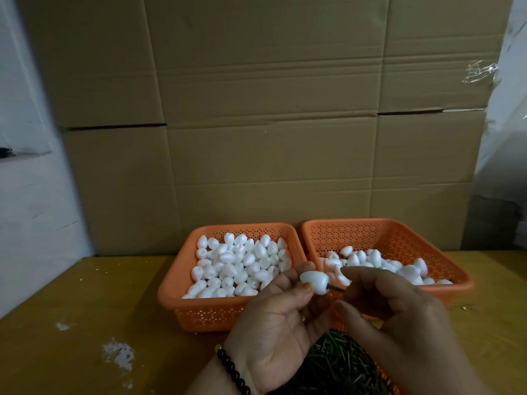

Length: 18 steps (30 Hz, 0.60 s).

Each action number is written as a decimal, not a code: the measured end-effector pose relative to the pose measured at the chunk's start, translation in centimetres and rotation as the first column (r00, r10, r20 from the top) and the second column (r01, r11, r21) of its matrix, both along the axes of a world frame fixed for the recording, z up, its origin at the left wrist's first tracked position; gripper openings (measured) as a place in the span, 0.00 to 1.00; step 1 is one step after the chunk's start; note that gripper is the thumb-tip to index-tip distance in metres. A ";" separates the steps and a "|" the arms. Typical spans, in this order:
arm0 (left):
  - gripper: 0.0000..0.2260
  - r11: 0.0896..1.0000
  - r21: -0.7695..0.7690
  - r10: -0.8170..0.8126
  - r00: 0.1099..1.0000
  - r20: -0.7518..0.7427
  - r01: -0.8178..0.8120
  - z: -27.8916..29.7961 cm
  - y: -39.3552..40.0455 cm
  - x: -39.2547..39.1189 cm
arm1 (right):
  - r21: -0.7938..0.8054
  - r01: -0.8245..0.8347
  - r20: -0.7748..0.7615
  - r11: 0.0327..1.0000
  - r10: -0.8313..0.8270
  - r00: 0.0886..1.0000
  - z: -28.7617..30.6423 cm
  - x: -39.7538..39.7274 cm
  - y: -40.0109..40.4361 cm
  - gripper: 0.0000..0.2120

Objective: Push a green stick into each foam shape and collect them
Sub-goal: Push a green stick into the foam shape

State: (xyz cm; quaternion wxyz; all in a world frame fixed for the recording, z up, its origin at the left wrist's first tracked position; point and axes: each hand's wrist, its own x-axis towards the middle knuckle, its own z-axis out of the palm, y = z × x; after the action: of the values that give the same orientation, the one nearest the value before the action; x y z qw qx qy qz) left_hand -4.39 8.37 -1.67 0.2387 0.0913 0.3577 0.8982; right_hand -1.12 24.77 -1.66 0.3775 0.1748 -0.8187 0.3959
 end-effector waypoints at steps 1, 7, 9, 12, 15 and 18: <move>0.15 1.000 0.006 0.008 1.000 -0.016 -0.008 0.0 0.0 0.0 | -0.005 -0.006 0.002 1.000 0.006 1.000 0.0 0.0 0.0 0.28; 0.18 0.999 0.034 0.023 0.991 -0.133 -0.019 0.0 -0.2 -0.1 | -0.014 -0.045 0.002 0.999 0.045 0.999 -0.1 -0.3 0.1 0.30; 0.19 0.999 0.028 0.030 0.981 -0.190 -0.025 -0.1 -0.2 -0.1 | 0.006 -0.045 0.008 0.999 0.045 0.999 -0.1 -0.3 0.2 0.29; 0.20 0.998 -0.033 0.046 0.960 -0.276 -0.058 -0.3 -0.3 -0.2 | 0.052 -0.043 0.015 0.998 0.043 0.999 -0.1 -0.4 0.0 0.25; 0.20 0.995 -0.056 0.054 0.944 -0.326 -0.076 -0.4 -0.3 -0.2 | 0.050 -0.071 -0.014 0.996 0.072 0.997 -0.2 -0.3 -0.2 0.22; 0.18 0.997 -0.041 0.042 0.935 -0.353 -0.061 -0.3 -0.2 -0.1 | 0.049 -0.096 -0.036 0.994 0.098 0.995 -0.1 -0.3 -0.2 0.24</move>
State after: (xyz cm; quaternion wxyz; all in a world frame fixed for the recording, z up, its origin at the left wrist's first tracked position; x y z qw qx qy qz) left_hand -4.48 8.18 -1.98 0.1496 0.2349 0.4200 0.8637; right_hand -1.43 24.52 -1.81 0.3691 0.2306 -0.8111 0.3908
